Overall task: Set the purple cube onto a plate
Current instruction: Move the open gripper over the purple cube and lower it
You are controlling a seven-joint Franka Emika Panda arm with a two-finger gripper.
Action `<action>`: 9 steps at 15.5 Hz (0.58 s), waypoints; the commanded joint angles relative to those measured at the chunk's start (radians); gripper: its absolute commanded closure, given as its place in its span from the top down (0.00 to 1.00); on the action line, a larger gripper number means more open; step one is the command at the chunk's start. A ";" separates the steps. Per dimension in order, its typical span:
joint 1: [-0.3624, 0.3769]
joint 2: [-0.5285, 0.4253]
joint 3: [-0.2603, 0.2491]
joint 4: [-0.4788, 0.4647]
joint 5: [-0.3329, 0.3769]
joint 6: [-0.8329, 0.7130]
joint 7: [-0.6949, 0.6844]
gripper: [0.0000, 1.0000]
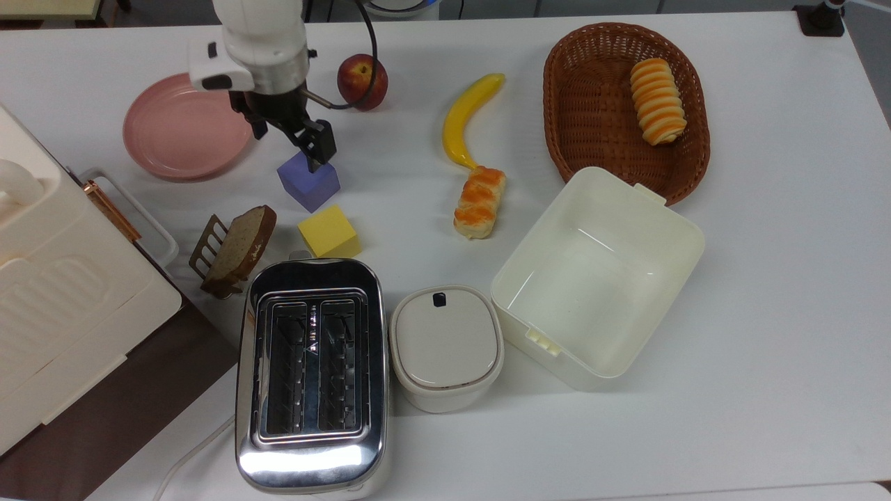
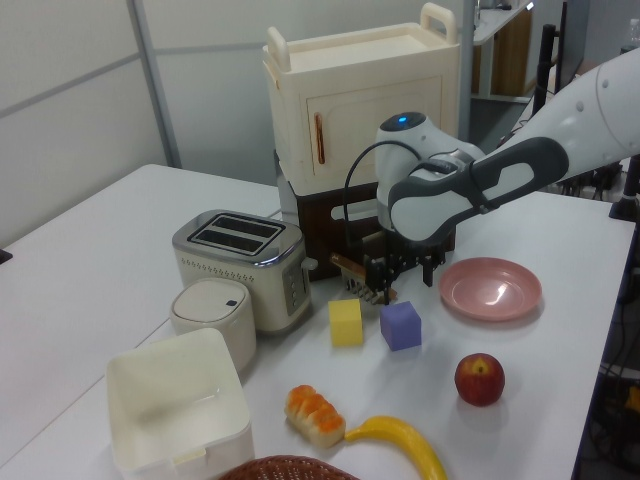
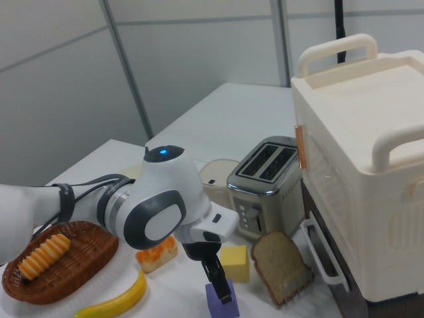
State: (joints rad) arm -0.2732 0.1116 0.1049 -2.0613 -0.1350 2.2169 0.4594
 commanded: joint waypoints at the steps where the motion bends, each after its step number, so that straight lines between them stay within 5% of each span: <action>1: 0.011 0.000 0.006 0.009 -0.020 -0.039 0.036 1.00; 9: 0.006 0.023 0.006 0.006 -0.020 -0.048 0.237 1.00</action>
State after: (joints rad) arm -0.2698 0.1315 0.1082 -2.0602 -0.1352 2.1934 0.6113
